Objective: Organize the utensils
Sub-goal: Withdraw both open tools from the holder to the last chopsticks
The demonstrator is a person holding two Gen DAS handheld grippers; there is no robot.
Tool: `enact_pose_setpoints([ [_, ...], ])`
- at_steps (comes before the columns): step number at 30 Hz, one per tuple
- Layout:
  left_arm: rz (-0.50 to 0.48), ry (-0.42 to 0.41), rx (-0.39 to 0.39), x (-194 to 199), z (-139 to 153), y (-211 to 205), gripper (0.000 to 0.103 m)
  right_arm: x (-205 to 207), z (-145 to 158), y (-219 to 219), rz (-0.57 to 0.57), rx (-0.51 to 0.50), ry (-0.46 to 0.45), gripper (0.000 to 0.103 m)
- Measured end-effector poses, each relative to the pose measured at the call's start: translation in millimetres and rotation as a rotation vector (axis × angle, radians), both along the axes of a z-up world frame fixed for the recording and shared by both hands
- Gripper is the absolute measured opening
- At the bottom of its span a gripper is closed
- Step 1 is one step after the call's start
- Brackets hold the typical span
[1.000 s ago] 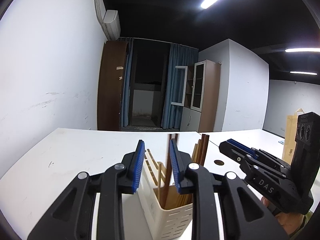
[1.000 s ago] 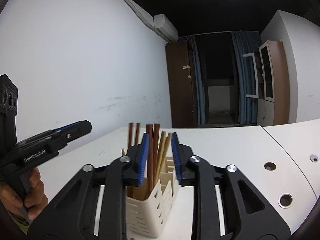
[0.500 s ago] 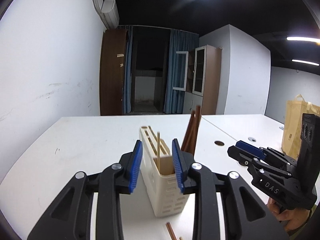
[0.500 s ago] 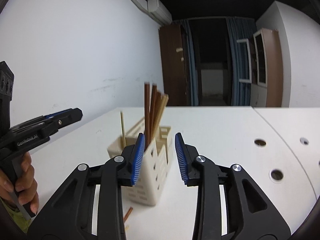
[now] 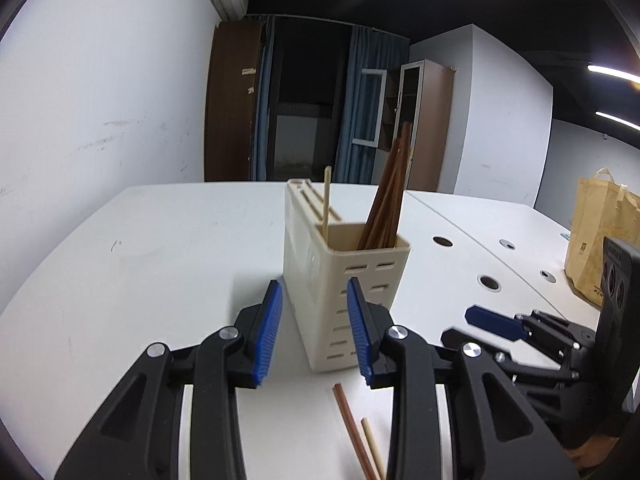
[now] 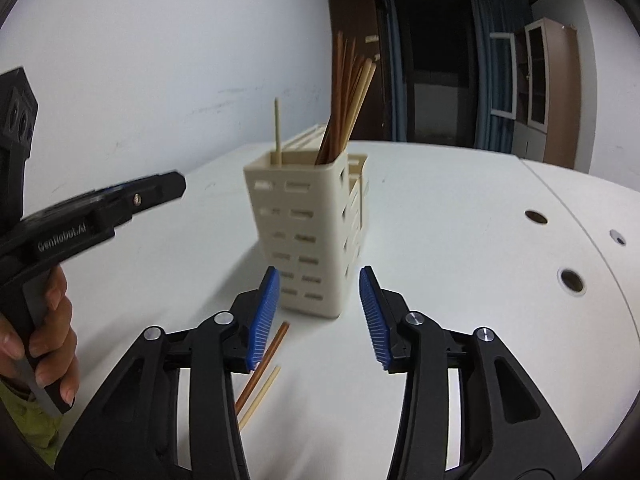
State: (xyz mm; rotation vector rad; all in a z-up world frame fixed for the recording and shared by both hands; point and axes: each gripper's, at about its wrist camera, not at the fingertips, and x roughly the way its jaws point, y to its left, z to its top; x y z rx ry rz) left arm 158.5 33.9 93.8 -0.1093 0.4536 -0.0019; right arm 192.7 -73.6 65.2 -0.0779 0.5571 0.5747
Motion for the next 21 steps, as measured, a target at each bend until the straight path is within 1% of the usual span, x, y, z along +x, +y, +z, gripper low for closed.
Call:
enact_pose_setpoints([
  [3,0.007,0.016,-0.013,-3,-7,5,0.033,-4,-12,3,0.010,-0.021,0.043,0.044],
  [5,0.011,0.026,-0.020,-5,-11,8,0.033,-8,-18,5,0.026,-0.028,0.058,0.048],
  [6,0.014,0.027,-0.021,-7,-13,9,0.033,-9,-22,7,0.033,-0.038,0.064,0.048],
  [13,0.019,0.039,-0.042,-15,-18,14,0.033,-12,-52,19,0.040,-0.107,0.140,0.048],
  [16,0.016,0.038,-0.041,-17,-17,13,0.037,-11,-61,23,0.039,-0.122,0.173,0.048],
  [21,0.016,0.043,-0.037,-16,-18,12,0.037,-6,-74,30,0.033,-0.140,0.222,0.048],
])
